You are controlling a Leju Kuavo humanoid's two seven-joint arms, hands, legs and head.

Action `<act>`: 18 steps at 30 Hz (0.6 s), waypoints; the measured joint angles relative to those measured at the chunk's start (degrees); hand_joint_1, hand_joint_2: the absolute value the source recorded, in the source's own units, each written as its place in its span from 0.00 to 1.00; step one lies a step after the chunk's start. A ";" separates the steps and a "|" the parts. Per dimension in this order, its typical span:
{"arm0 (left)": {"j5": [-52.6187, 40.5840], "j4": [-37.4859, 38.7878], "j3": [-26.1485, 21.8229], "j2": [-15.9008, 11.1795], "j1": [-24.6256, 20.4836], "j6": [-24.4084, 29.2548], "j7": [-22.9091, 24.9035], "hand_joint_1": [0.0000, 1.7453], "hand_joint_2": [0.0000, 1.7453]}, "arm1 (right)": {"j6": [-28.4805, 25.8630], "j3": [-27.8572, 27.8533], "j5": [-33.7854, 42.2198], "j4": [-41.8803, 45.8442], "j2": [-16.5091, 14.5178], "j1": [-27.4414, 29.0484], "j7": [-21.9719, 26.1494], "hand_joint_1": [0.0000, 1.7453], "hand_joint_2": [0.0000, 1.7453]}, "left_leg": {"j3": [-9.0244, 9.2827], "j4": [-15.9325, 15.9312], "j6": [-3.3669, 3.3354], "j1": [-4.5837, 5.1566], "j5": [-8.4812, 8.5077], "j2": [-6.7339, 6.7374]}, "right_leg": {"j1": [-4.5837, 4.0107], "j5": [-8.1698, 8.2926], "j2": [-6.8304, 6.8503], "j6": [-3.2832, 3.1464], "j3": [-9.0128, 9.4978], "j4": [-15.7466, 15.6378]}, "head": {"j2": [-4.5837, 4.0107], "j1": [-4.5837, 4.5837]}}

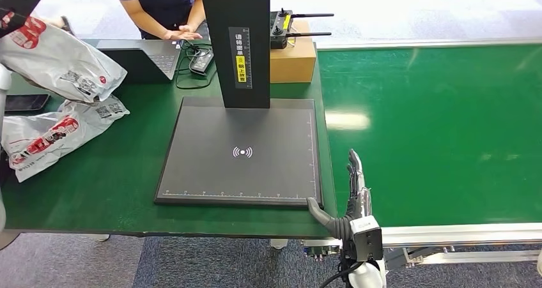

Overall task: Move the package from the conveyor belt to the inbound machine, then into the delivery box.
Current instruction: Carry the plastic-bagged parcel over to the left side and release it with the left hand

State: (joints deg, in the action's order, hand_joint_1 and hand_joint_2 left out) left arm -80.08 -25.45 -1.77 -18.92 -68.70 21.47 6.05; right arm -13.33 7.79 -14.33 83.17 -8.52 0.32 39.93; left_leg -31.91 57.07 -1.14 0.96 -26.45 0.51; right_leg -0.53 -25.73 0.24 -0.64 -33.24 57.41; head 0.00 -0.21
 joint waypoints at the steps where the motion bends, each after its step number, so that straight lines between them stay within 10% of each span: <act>1: -0.12 0.15 -0.06 -0.04 -0.09 0.05 0.26 1.00 1.00 | 0.01 -0.02 -0.04 0.00 0.00 0.00 0.00 0.00 1.00 | 0.00 0.00 0.00 0.00 0.00 0.00 | 0.00 0.00 0.00 0.00 0.00 0.00 | 0.00 0.01; 15: -0.50 1.88 -2.47 -0.91 -0.94 0.16 2.67 1.00 1.00 | 0.13 -0.60 -0.27 -0.01 0.00 0.43 0.00 0.00 1.00 | -0.01 0.00 0.00 0.00 0.00 0.01 | -0.01 0.00 -0.01 0.00 -0.02 0.00 | 0.00 0.00; 18: -0.50 2.09 -2.75 -0.95 -0.94 0.22 2.73 0.25 1.00 | 0.13 -0.72 -0.27 -0.01 0.00 0.48 0.00 0.00 1.00 | -0.01 0.00 0.00 0.00 0.00 0.01 | 0.00 0.00 0.00 0.00 -0.02 0.00 | 0.00 0.01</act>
State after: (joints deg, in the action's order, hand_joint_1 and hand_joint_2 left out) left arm -80.59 -23.36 -4.52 -19.86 -69.64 21.69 8.78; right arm -13.20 7.08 -14.60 83.17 -8.52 0.80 39.93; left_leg -31.92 57.07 -1.14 0.96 -26.45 0.52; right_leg -0.53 -25.73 0.23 -0.64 -33.26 57.41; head 0.00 -0.21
